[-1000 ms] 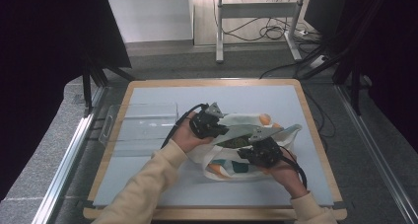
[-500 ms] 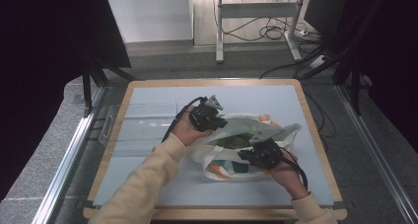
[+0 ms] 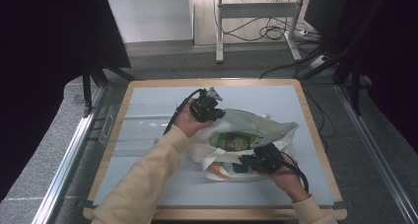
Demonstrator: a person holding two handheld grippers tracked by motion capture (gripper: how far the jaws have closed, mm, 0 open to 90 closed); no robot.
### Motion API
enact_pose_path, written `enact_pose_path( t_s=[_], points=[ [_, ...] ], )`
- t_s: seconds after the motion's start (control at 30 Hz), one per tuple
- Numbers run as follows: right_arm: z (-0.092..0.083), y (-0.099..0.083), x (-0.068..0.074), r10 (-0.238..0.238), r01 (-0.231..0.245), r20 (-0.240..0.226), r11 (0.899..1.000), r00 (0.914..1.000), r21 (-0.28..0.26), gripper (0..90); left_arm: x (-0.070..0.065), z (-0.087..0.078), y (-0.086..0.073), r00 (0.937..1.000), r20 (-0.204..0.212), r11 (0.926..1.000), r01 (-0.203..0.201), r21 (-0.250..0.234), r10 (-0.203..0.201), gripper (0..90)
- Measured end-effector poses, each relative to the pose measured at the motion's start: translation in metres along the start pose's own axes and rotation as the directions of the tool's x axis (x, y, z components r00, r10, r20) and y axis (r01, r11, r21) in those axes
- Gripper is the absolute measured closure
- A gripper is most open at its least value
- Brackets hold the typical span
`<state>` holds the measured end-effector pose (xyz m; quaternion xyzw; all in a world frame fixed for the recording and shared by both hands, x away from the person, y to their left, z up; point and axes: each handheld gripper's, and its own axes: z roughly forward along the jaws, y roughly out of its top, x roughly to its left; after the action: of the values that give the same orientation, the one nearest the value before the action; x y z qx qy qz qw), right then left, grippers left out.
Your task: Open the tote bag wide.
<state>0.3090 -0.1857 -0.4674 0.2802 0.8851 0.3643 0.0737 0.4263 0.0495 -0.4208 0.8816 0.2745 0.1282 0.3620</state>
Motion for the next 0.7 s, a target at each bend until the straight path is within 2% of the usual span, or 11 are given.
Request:
enact_pose_path(
  t_s=[0.13,0.3,0.4,0.6,0.7],
  points=[
    [0.001,-0.003,0.001,-0.001,0.001,-0.005,1.000,1.0000,0.004,86.7,0.004,0.002,0.000,0.9996,-0.004,0.9995,0.026,-0.017,-0.026,86.9],
    [0.001,-0.007,0.002,0.003,-0.003,-0.011,1.000,0.9999,0.007,86.8,0.008,0.003,0.002,0.9993,-0.026,0.9996,0.028,-0.009,-0.028,86.9],
    [0.001,-0.009,0.004,0.003,-0.003,-0.017,1.000,0.9998,0.008,86.8,0.012,0.007,0.004,0.9983,-0.042,0.9991,0.041,-0.007,-0.042,86.8],
    [0.002,-0.016,0.010,-0.002,0.002,-0.018,1.000,0.9998,0.016,86.8,0.021,0.013,0.000,0.9962,-0.042,0.9971,0.076,-0.002,-0.076,86.8],
    [0.002,-0.018,0.013,-0.008,0.009,-0.020,1.000,0.9998,0.019,86.8,0.025,0.014,-0.001,0.9958,-0.044,0.9967,0.081,0.001,-0.080,86.7]
  ],
)
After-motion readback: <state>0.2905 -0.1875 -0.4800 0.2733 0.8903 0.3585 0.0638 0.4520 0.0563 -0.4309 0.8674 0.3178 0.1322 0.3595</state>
